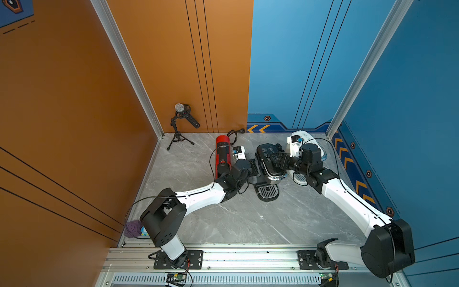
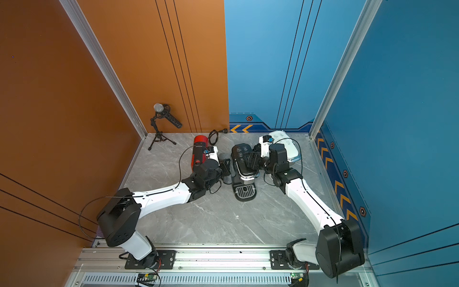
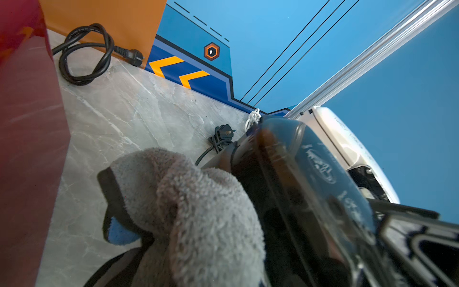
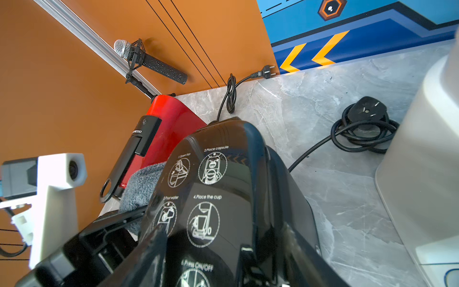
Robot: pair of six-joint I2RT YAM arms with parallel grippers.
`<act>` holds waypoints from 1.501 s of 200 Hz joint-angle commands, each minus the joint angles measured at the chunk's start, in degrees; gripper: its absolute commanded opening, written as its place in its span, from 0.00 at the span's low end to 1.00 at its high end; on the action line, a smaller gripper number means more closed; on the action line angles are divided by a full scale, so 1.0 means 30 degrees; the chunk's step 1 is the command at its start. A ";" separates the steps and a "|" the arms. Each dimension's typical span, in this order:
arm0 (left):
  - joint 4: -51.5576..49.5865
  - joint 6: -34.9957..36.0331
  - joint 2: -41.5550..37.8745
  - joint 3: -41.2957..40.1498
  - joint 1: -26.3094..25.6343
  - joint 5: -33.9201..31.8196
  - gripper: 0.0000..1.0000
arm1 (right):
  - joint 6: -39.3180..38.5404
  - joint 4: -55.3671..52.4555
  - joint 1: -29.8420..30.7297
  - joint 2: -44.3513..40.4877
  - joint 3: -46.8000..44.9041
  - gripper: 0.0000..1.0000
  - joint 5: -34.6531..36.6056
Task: Wipe the surface of a coffee machine
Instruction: Wipe the dirt from the surface of the coffee machine.
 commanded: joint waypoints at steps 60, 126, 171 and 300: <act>-0.2202 -0.0127 0.0616 -0.1839 -0.0935 0.2064 0.00 | -0.0109 -0.1765 0.0293 0.0348 -0.0455 0.73 -0.0451; -0.2234 0.1321 -0.0436 -0.0113 -0.0825 0.1663 0.00 | -0.0281 -0.2116 0.0296 0.0181 -0.0350 0.73 -0.0380; -0.2235 0.2489 -0.1974 0.0332 -0.0730 0.1060 0.00 | -0.0252 -0.1944 0.0299 0.0301 -0.0440 0.73 -0.0391; -0.2205 0.1669 0.0653 -0.0575 -0.0693 0.1597 0.00 | -0.0237 -0.1849 0.0281 0.0427 -0.0465 0.73 -0.0395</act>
